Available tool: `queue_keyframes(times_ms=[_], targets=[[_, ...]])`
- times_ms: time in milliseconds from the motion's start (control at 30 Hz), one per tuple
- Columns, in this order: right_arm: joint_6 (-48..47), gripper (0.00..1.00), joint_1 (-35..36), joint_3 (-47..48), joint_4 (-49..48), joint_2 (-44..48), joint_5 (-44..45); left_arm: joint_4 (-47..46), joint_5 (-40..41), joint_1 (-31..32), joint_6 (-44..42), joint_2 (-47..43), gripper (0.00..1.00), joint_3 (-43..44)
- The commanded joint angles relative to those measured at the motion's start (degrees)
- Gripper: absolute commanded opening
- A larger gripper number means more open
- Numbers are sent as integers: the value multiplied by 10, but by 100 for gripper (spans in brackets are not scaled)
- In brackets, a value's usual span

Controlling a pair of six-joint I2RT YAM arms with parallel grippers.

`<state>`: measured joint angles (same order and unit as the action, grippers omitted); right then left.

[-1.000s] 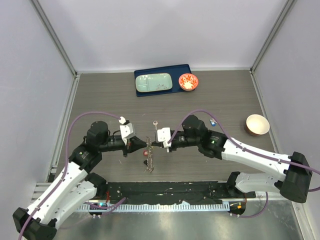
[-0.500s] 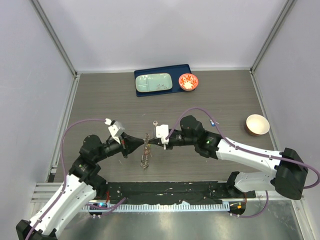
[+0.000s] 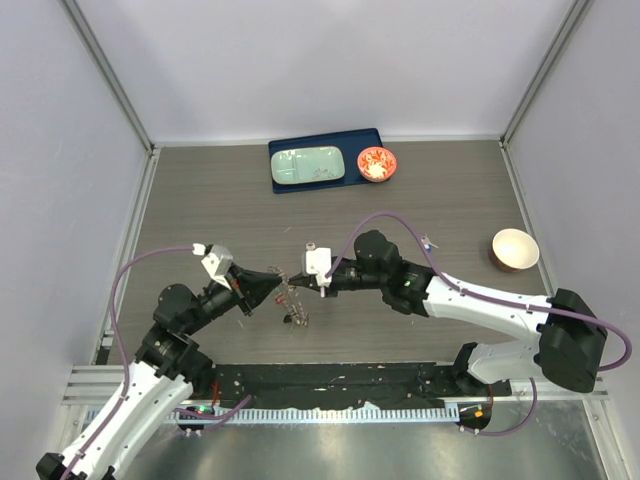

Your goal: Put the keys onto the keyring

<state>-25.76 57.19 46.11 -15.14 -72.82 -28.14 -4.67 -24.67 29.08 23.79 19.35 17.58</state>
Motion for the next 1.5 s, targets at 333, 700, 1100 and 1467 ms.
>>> queue_keyframes(times_ms=[333,700,1100,1467], targets=[[-64,1,6,86,77,-29,-3,107,48,-7,-79,-20,26,80],[-83,1,6,101,121,-18,-21,227,-96,-7,-301,121,41,176],[-86,1,6,91,129,-2,-36,346,-180,-7,-467,198,43,224],[-76,1,6,80,111,9,-43,316,-223,-7,-473,234,35,212]])
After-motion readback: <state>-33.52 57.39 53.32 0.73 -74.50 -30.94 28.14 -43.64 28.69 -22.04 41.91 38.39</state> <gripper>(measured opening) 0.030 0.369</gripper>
